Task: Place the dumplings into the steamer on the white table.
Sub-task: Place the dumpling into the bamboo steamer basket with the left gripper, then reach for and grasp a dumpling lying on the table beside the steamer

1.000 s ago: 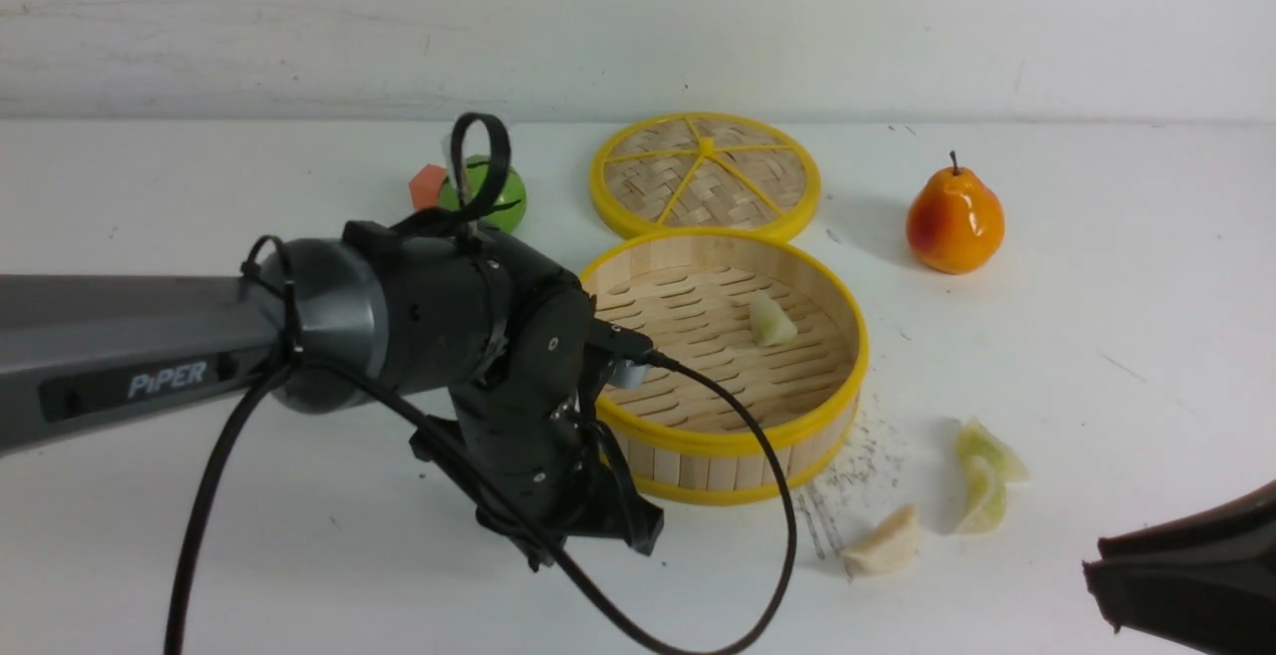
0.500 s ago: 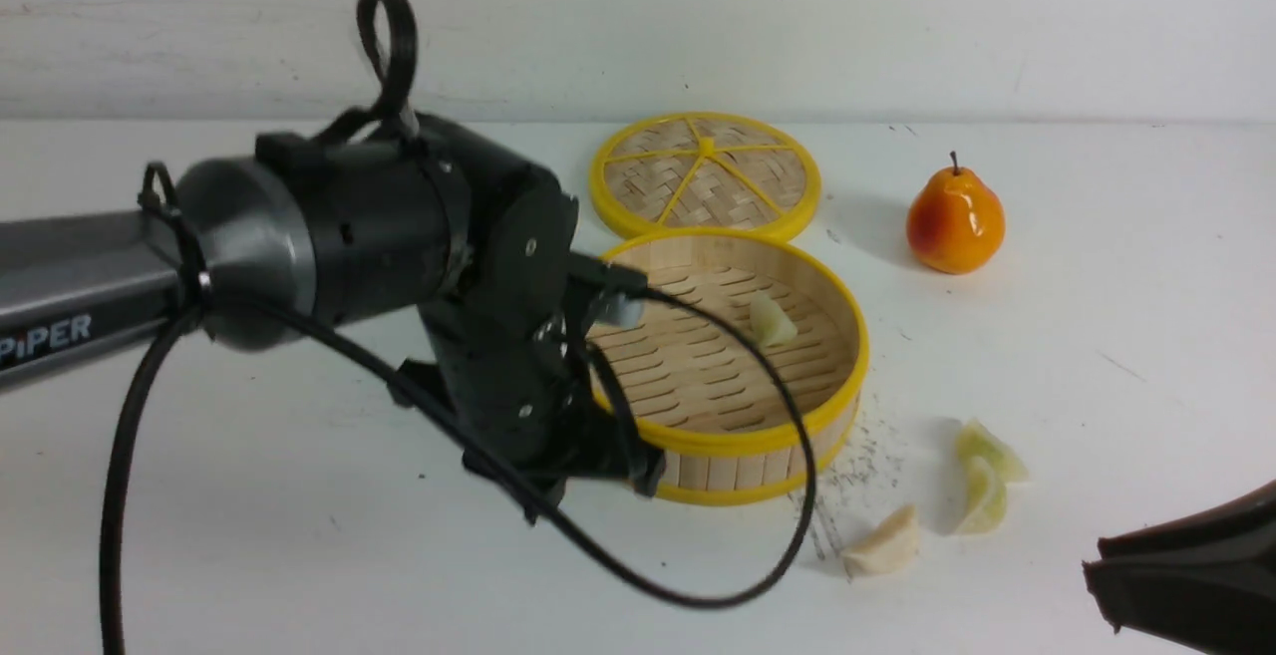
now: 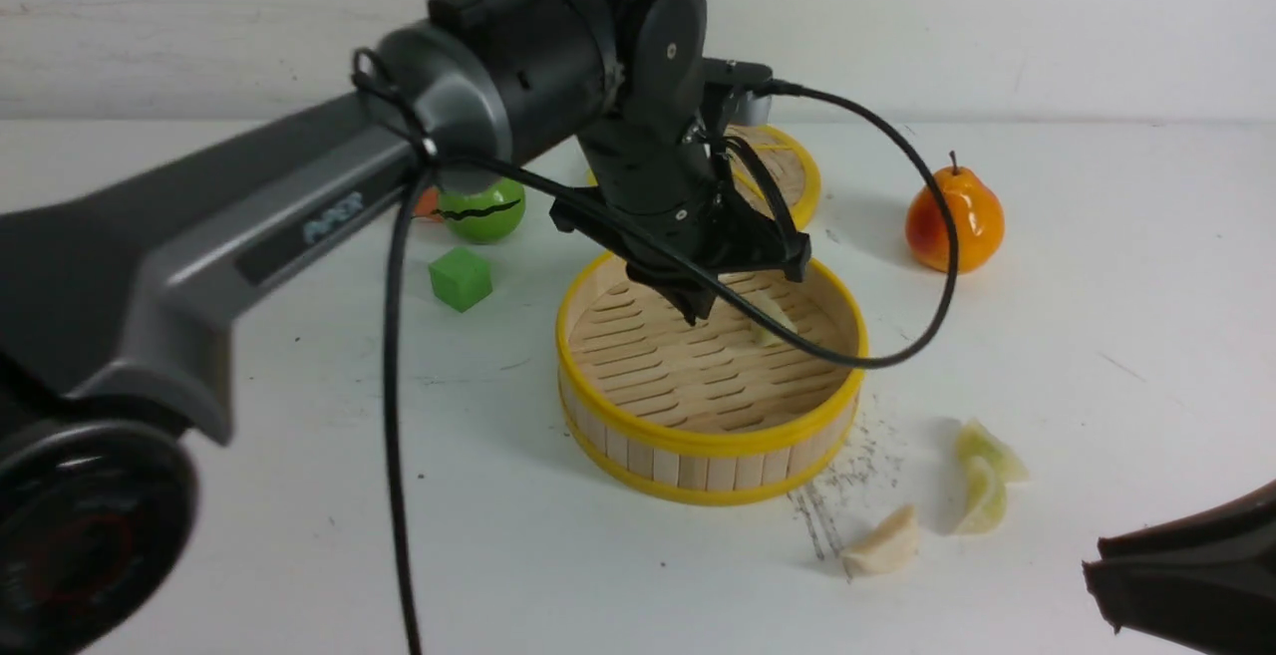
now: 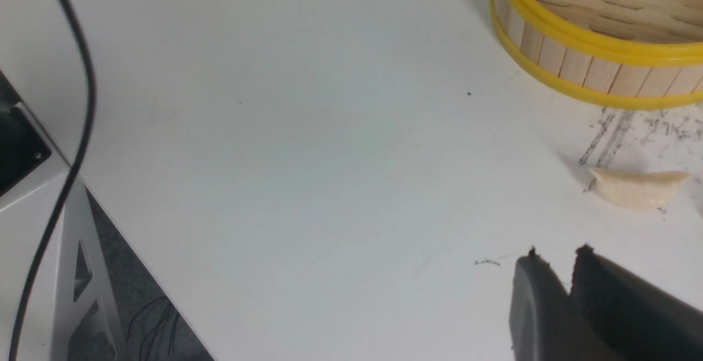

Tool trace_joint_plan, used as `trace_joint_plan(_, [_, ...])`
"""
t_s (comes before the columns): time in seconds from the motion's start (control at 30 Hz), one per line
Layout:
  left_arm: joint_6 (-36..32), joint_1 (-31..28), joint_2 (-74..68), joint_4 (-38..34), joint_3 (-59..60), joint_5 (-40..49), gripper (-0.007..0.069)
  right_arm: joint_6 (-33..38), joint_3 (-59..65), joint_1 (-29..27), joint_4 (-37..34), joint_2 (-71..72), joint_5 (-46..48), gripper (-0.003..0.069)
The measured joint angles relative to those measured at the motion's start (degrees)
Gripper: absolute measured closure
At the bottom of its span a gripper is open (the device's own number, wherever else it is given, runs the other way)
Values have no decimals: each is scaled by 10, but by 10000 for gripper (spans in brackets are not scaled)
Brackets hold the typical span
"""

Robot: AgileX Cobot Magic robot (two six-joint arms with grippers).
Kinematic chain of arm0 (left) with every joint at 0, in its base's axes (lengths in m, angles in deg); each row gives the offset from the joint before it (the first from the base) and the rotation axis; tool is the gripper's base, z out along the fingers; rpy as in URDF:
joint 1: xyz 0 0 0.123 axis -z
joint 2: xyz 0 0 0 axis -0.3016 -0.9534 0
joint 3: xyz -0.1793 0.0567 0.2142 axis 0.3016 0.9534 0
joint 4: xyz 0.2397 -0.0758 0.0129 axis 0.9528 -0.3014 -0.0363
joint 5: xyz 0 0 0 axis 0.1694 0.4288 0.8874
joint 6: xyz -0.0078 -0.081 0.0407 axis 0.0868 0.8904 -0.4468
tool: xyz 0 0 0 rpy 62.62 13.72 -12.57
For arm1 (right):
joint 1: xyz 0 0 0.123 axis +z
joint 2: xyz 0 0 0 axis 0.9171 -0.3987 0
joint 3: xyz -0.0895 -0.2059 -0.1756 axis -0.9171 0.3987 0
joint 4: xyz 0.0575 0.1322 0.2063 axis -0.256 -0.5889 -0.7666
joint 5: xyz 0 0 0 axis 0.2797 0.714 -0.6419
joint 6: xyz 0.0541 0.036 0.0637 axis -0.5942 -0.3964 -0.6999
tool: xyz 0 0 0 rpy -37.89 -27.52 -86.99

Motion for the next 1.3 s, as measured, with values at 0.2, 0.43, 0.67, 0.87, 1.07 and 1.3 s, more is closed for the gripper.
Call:
trace_joint_plan(0.2, [14, -17, -92, 0, -78, 10, 638, 0, 0, 0, 0, 0, 1, 559])
trace_joint_plan(0.43, [16, -16, -128, -7, -90, -19, 636, 0, 0, 0, 0, 0, 1, 554])
trace_joint_plan(0.67, [17, -16, -129, -8, -91, -11, 490, 0, 0, 0, 0, 0, -14, 545])
trace_joint_plan(0.87, [15, -16, -120, -8, -106, 57, 263, -1, 0, 0, 0, 0, -19, 542])
trace_joint_plan(1.07, [-23, -16, -30, -8, -149, 93, 177, -65, -3, 0, 47, -11, -19, 540])
trace_joint_plan(1.3, [-53, -15, 143, -6, -137, 97, 314, -155, -52, 0, 144, -81, 14, 548])
